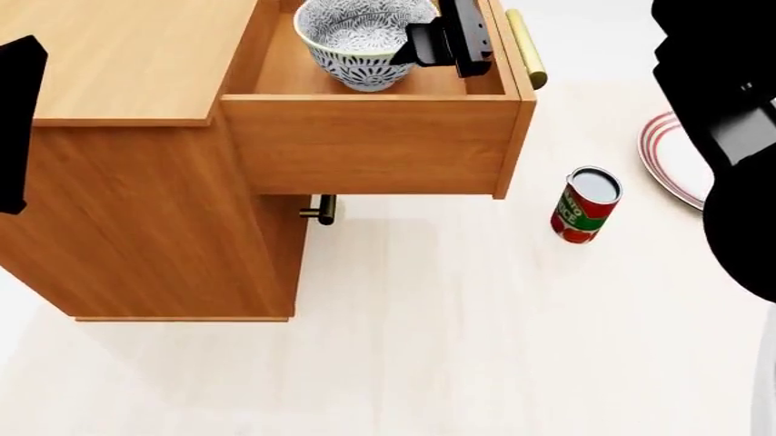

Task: Put the bowl in the top drawer of the cabinet.

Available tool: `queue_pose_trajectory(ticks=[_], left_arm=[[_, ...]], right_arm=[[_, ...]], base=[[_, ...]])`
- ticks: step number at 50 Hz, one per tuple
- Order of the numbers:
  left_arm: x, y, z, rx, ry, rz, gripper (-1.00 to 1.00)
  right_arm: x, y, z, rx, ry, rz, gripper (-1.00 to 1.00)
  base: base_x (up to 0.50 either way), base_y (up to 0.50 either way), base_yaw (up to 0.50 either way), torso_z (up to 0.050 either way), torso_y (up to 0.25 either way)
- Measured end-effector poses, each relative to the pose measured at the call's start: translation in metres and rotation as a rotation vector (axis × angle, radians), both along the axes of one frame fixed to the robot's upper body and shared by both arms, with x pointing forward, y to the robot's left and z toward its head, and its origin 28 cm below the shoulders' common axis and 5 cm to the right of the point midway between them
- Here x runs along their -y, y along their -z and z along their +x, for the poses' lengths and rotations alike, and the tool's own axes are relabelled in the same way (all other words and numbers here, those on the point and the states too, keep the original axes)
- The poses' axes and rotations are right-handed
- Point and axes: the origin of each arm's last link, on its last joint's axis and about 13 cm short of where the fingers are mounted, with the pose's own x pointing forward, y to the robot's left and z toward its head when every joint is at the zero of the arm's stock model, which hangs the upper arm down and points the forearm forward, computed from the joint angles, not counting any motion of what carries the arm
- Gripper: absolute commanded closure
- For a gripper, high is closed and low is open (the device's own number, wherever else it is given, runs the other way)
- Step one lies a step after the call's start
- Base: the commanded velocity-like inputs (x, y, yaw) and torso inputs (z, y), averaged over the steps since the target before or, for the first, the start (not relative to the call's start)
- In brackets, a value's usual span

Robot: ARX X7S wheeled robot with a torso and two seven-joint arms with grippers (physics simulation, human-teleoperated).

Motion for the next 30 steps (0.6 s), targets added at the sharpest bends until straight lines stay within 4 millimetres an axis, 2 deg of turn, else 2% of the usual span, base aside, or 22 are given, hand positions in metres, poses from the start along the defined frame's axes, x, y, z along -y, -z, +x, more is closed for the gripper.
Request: queue_pose_trajectory(ticks=[13,30], left_arm=[[0.0,0.0,0.0,0.006,0.005,0.0,-1.0],[0.001,0.001,-0.002,0.01,0.012,0.002,-1.0]], right_arm=[[0.001,-0.003,-0.002,-0.017,0.013,0.002,-1.0],[0.004,-0.014,-0.008,-0.042,0.023,0.023,-1.0]], base=[[0.0,0.0,0.0,0.0,0.0],[0.0,0.0,0.0,0.0,0.245]])
